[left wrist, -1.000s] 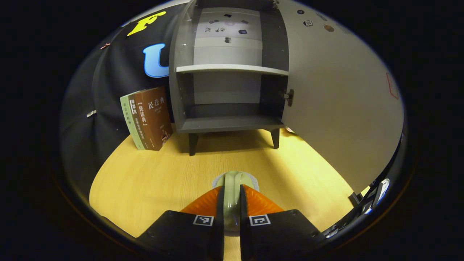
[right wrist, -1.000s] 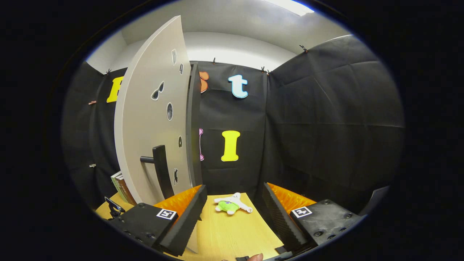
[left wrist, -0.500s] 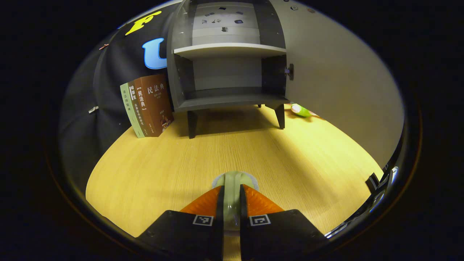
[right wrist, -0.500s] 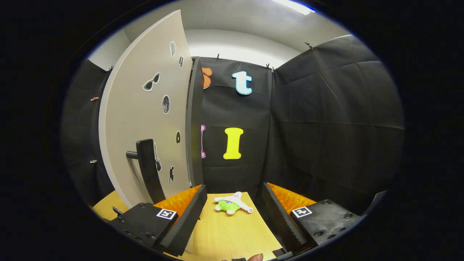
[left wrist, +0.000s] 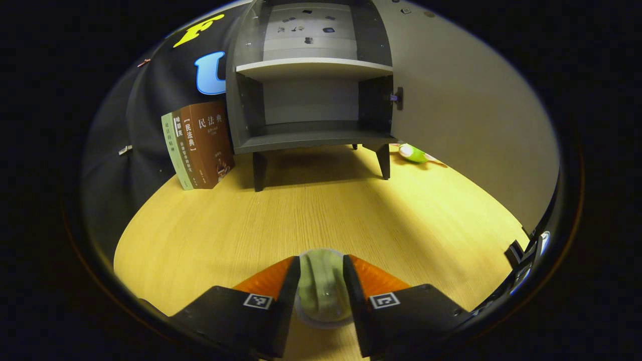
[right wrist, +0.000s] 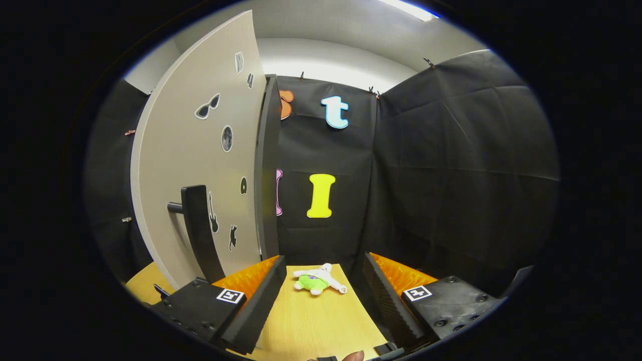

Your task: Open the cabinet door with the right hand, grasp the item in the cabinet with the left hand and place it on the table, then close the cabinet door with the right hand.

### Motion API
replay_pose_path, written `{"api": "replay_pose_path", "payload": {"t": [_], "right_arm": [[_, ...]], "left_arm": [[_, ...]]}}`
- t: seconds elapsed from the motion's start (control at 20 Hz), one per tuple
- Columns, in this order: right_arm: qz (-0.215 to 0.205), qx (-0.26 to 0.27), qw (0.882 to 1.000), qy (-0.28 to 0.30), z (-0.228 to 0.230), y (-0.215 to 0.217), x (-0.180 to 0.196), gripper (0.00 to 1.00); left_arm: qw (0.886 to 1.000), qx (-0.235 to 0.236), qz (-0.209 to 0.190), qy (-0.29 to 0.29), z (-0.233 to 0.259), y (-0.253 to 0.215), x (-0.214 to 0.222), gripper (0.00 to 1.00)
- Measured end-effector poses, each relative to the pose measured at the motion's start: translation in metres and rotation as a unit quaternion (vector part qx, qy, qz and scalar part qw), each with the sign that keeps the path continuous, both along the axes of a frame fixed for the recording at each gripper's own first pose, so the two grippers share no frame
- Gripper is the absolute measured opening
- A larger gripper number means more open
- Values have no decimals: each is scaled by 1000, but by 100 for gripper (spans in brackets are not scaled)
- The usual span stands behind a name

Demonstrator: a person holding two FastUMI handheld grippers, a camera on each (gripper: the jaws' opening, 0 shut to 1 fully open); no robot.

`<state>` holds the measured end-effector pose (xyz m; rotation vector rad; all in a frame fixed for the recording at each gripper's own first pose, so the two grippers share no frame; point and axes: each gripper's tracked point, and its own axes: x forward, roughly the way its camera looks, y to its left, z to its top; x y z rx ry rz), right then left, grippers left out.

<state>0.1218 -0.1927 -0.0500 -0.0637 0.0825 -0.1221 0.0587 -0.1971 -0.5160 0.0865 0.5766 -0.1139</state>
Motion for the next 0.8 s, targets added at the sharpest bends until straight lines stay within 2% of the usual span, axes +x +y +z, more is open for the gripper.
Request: {"api": "replay_pose_path", "payload": {"t": [0.1, 0.15, 0.25, 0.45, 0.6, 0.8], "right_arm": [[-2, -1, 1000, -3, 2, -1, -1, 99], [-3, -1, 1000, -4, 3, 0, -2, 99], [-5, 0, 1000, -6, 3, 0, -3, 99], [-12, 2, 1000, -10, 7, 1, -6, 99], [-17, 5, 1000, -14, 9, 3, -10, 99], [-24, 0, 999, -25, 15, 8, -11, 99]], "left_arm": [[1000, -11, -4, -2, 5, -3, 1, 67], [1000, -14, 0, -4, 11, -2, -1, 81], [1000, -27, 6, -14, 27, -1, -1, 89], [998, -45, 3, -51, 81, -1, -4, 94], [995, -51, 4, -86, 134, 9, -6, 94], [990, -45, 29, -128, 210, 38, -7, 94]]}}
